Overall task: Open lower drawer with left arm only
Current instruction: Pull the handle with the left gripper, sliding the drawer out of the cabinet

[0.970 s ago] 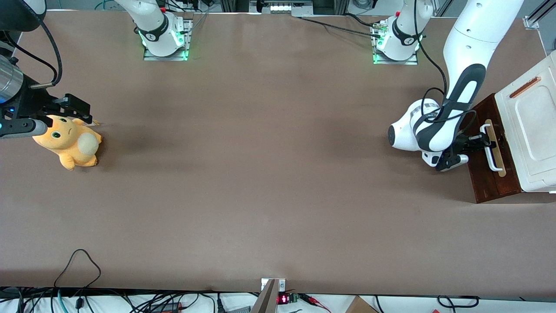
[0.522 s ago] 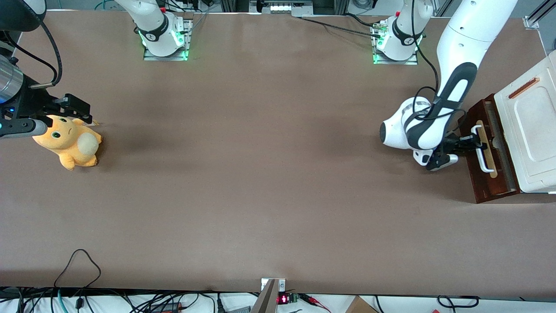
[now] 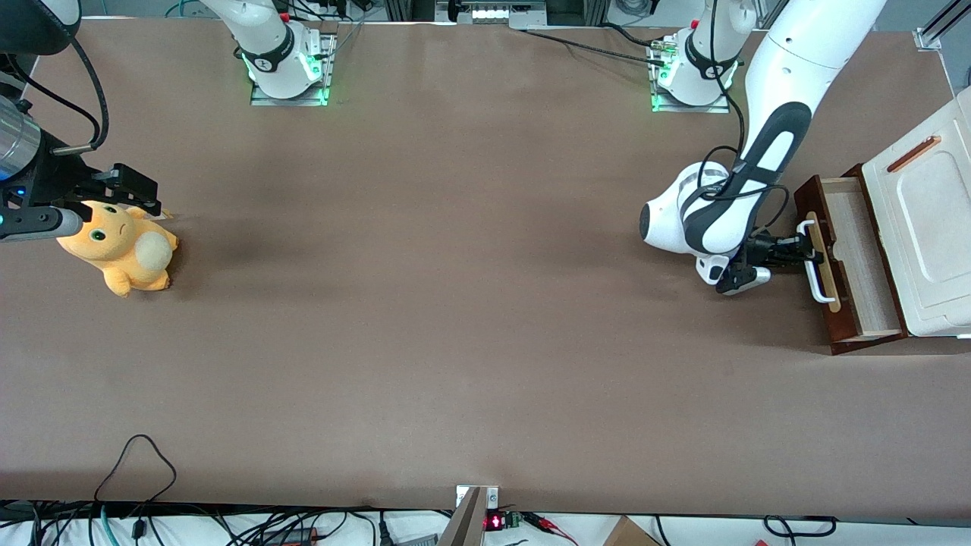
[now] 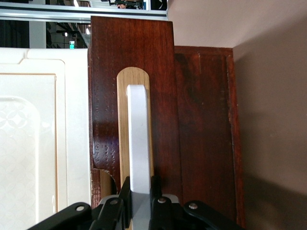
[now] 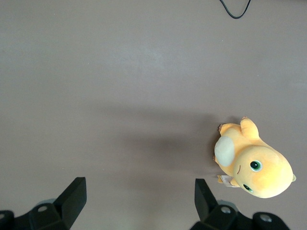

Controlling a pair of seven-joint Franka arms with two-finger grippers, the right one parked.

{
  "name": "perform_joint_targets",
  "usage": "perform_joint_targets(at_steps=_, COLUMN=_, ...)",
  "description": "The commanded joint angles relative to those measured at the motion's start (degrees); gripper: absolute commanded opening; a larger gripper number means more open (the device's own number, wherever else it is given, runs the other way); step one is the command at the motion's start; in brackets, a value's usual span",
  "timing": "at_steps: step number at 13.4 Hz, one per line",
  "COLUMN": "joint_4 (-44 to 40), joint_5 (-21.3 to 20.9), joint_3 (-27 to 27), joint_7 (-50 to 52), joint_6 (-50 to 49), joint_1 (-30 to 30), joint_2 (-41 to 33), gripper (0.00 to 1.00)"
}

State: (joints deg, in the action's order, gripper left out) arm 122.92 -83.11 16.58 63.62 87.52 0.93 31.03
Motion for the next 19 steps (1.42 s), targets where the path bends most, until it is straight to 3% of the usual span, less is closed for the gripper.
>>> perform_joint_targets(at_steps=1, joint_4=-2.1, joint_5=0.8, joint_3=2.8, joint_7=-5.0, joint_6=2.1, joint_1=3.4, joint_2=-0.5, gripper=0.03)
perform_joint_targets(at_steps=3, joint_4=-2.1, joint_5=1.2, joint_3=2.8, joint_7=-5.1, joint_6=2.1, joint_1=3.4, joint_2=-0.4, gripper=0.07)
perform_joint_targets(at_steps=4, joint_4=-2.0, joint_5=1.5, joint_3=2.8, joint_7=-5.2, joint_6=2.1, joint_1=3.4, joint_2=-0.4, gripper=0.15)
perform_joint_targets(at_steps=5, joint_4=-2.0, joint_5=1.6, joint_3=2.8, joint_7=-5.3, joint_6=2.0, joint_1=3.4, joint_2=-0.4, gripper=0.41)
perform_joint_targets(at_steps=6, joint_4=-1.8, joint_5=1.6, joint_3=2.8, joint_7=-5.1, joint_6=2.0, joint_1=3.3, joint_2=-0.4, gripper=0.94)
perform_joint_targets(at_steps=7, joint_4=-1.6, joint_5=1.6, joint_3=2.8, joint_7=-5.6, joint_6=2.0, joint_1=3.3, joint_2=-0.9, gripper=1.00)
perform_joint_targets(at_steps=10, joint_4=-2.0, joint_5=1.8, joint_3=2.8, joint_7=-5.6, joint_6=2.1, joint_1=2.8, joint_2=-1.7, gripper=1.00)
perform_joint_targets(at_steps=11, joint_4=-2.4, joint_5=4.4, joint_3=2.8, joint_7=-5.5, joint_6=2.6, joint_1=2.6, joint_2=-2.4, gripper=1.00)
perform_joint_targets(at_steps=13, joint_4=-9.0, joint_5=16.1, joint_3=2.8, joint_7=-8.0, joint_6=6.3, joint_1=2.1, joint_2=-4.0, gripper=1.00)
perform_joint_targets(at_steps=19, joint_4=-21.0, joint_5=40.7, joint_3=2.5, joint_7=-23.2, joint_6=9.7, joint_1=0.3, joint_2=-9.9, gripper=1.00)
